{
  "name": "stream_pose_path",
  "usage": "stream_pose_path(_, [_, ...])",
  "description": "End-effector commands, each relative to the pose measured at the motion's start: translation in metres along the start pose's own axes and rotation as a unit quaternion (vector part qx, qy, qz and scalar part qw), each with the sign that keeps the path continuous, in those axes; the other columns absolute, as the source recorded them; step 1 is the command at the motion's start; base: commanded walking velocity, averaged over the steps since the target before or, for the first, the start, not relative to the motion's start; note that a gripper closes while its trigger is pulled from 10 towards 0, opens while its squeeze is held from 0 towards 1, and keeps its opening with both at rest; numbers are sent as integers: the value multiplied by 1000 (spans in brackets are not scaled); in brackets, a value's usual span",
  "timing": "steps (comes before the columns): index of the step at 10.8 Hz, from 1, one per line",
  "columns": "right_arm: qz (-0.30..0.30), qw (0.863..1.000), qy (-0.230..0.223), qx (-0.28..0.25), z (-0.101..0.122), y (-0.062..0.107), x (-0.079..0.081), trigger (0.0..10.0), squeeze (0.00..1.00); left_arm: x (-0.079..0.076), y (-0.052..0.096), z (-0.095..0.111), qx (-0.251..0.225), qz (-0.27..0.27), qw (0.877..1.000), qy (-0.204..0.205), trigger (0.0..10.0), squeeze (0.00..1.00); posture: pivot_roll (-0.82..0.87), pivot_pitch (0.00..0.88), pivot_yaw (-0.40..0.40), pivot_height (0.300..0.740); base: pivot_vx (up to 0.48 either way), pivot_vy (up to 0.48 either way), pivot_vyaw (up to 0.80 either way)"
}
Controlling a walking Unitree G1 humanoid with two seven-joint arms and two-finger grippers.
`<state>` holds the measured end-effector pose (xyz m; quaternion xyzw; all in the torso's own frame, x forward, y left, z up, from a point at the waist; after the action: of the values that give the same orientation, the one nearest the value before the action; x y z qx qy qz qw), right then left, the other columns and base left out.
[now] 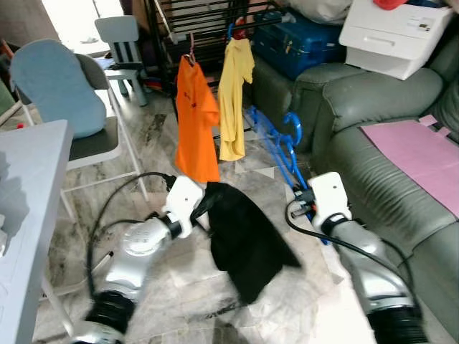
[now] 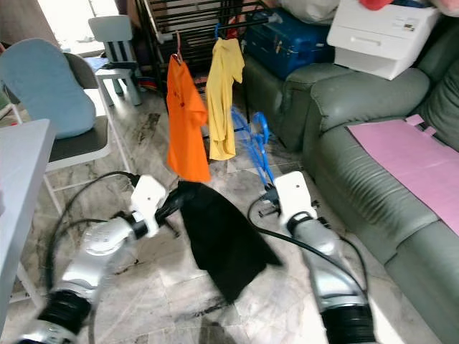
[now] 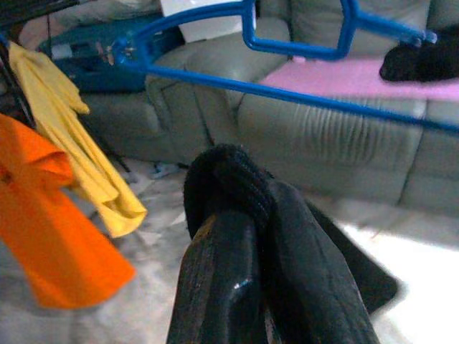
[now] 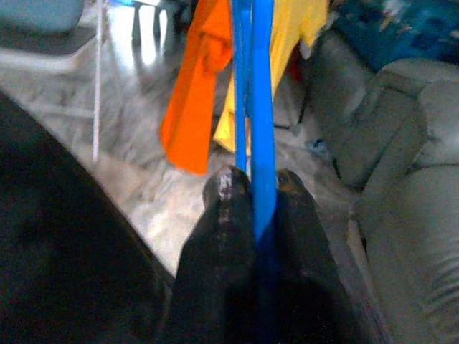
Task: Hang hanger
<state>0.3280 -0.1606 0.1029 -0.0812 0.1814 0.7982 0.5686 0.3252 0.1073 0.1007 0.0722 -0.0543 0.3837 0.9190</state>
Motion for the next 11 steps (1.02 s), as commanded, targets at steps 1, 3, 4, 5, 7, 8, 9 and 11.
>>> stream_pose_path(1, [33, 999, 16, -3, 3, 3, 3, 10000, 0, 3, -4, 13, 1, -38, 997, -67, 10000, 0, -128, 0, 73, 740, 0, 0, 0])
stream_pose_path(3, [95, 993, 61, 14, -1, 11, -7, 10000, 0, 18, -7, 23, 81, -124, 941, -306, 10000, 0, -135, 0, 61, 740, 0, 0, 0])
stream_pose_path(4, [125, 989, 83, 16, 0, 11, -10, 10000, 0, 36, -12, 27, 135, -136, 874, -446, 10000, 0, -136, 0, 59, 740, 0, 0, 0])
stream_pose_path(5, [131, 987, 86, 15, 1, 11, -10, 10000, 0, 41, -14, 29, 144, -136, 861, -468, 10000, 0, -136, 0, 59, 740, 0, 0, 0])
stream_pose_path(7, [170, 981, 89, 9, 3, 17, -7, 10000, 0, 63, -15, 35, 189, -139, 796, -558, 10000, 0, -138, 0, 78, 740, 0, 0, 0])
stream_pose_path(8, [184, 979, 92, 9, 3, 21, -8, 10000, 0, 69, -14, 36, 196, -137, 779, -580, 10000, 0, -140, 0, 82, 740, 0, 0, 0])
stream_pose_path(9, [222, 971, 86, 9, 4, 32, -14, 10000, 0, 81, -13, 37, 205, -124, 753, -613, 10000, 0, -145, 0, 87, 740, 0, 0, 0])
stream_pose_path(11, [309, 948, 74, 18, 6, 53, -20, 10000, 0, 86, -15, 40, 192, -107, 730, -647, 10000, 0, -148, 0, 84, 740, 0, 0, 0])
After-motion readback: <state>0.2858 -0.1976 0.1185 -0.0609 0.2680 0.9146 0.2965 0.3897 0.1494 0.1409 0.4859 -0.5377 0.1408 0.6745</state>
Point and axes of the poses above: a point about 5 cm out from each wrist's last joint towards the gripper, its own y axis pointing back from the gripper into the wrist, its own z axis along the axis of the wrist's last joint, x = y × z, the point moved 2 cm from there along -y, pointing out of the wrist towards the gripper, and after that the axes turned 7 degrees about y, right-handed, at the moved point
